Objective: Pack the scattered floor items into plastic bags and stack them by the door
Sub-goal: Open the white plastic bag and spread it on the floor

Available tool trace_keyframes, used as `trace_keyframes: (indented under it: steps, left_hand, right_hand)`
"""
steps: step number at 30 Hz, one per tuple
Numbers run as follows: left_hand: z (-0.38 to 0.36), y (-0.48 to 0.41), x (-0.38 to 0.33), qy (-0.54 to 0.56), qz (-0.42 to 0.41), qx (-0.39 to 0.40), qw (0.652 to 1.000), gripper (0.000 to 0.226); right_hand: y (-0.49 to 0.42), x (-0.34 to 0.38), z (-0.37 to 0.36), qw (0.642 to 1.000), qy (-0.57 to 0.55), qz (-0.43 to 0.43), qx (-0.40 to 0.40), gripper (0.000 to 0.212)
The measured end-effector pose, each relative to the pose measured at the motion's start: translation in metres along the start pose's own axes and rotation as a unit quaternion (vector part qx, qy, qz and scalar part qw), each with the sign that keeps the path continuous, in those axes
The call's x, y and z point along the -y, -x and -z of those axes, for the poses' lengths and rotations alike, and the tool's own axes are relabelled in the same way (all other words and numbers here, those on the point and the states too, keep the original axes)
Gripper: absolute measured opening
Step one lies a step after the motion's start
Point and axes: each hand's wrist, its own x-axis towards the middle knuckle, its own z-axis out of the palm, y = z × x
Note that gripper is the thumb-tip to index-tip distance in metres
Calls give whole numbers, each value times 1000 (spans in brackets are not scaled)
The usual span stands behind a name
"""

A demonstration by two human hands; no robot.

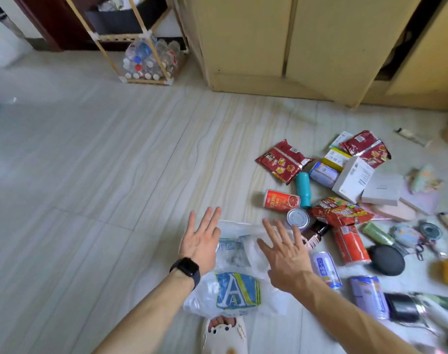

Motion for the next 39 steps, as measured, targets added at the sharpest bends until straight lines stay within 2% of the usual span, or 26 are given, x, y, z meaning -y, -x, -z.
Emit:
trace_keyframes:
  steps: [3,6,10,13,15,17,18,19,21,22,25,26,28,31,33,36,38,39]
  left_hand:
    - [12,-3,-20,64,-62,-13,996,38]
    - [11,-11,-31,131,-54,23,990,34]
    - [-8,-23,-30,125,-45,158,979,46]
    - [-28,-32,-19,52,-67,189,978,47]
    - [-39,-32,-12,40,-80,167,982,38]
    - [-46,-28,-3,55,-97,146,983,31]
    - [-50,-25,2,59,-112,147,981,30]
    - [-55,-21,6,64,-124,157,978,38]
    - [-70,-9,13,68,-129,217,965,72]
    - [-77,-1,15,70,-124,259,955,86]
    - [-94,23,15,58,-113,321,938,102]
    - [-96,27,15,57,-116,316,940,105]
    - [-97,27,20,70,-116,274,952,118]
    - [-91,7,39,118,-104,157,975,125]
    - [-81,-9,54,194,-65,109,973,124]
    - [-77,-27,68,250,19,137,958,125]
    - [-81,-36,65,179,4,164,970,116]
    - [-82,-38,59,132,-20,171,976,104]
  right_hand:
    - [10,10,7,995,-30,54,-80,37]
    - [10,21,5,990,-77,73,-94,27]
    - [4,25,-4,988,-144,26,50,50]
    - [-10,19,-20,984,-91,-8,154,61]
    - [-18,14,-31,985,-51,-9,163,63]
    - [-22,15,-36,993,-22,-10,114,75]
    - [-25,15,-35,995,-14,-9,95,75]
    - [-26,15,-33,996,3,1,94,65]
    - [-26,14,-35,989,45,53,129,45]
    - [-22,15,-40,984,60,81,148,50]
    - [-6,21,-57,971,44,119,205,103]
    - [-2,24,-62,967,43,120,219,114]
    - [0,29,-67,967,72,111,216,122]
    - [-21,28,-62,977,125,69,160,122]
    - [-41,21,-51,981,135,14,139,117]
    - [-62,14,-32,977,156,-56,133,105]
    - [-65,16,-26,971,173,-78,146,96]
    - [-65,18,-24,968,178,-79,158,91]
